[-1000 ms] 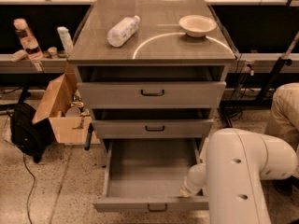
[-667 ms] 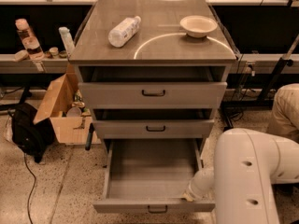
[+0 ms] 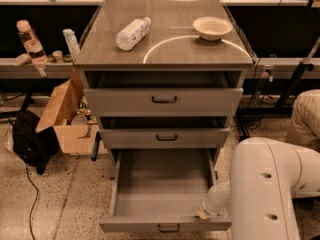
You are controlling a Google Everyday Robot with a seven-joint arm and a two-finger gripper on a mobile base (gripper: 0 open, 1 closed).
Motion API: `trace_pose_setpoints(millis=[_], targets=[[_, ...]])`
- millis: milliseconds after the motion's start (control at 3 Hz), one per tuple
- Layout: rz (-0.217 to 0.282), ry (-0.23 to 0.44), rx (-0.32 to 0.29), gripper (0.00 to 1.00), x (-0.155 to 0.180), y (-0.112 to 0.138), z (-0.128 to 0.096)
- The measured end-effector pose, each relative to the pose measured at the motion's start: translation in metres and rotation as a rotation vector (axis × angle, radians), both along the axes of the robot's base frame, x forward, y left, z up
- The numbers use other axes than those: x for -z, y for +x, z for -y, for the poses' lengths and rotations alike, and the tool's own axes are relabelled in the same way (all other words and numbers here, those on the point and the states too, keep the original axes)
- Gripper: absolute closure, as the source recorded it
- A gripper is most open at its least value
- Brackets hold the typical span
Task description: Open bottom drawer
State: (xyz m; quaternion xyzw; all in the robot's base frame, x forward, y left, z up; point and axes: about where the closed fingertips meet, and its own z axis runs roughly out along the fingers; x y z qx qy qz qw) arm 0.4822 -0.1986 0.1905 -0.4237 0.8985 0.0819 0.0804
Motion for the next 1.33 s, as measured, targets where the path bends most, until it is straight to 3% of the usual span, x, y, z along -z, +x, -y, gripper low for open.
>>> trace_pose_setpoints(millis=[333,667,1000,1333], targets=[[0.000,0.000,0.000,0.30,0.0000,0.0000,0.0000],[0.000,0.000,0.000,0.07,0.0000,0.0000,0.0000],[0.000,0.000,0.000,0.00,0.0001,-0.0001,-0.0001],[0.000,0.000,0.000,0.00,0.0001,-0.0001,-0.0001]])
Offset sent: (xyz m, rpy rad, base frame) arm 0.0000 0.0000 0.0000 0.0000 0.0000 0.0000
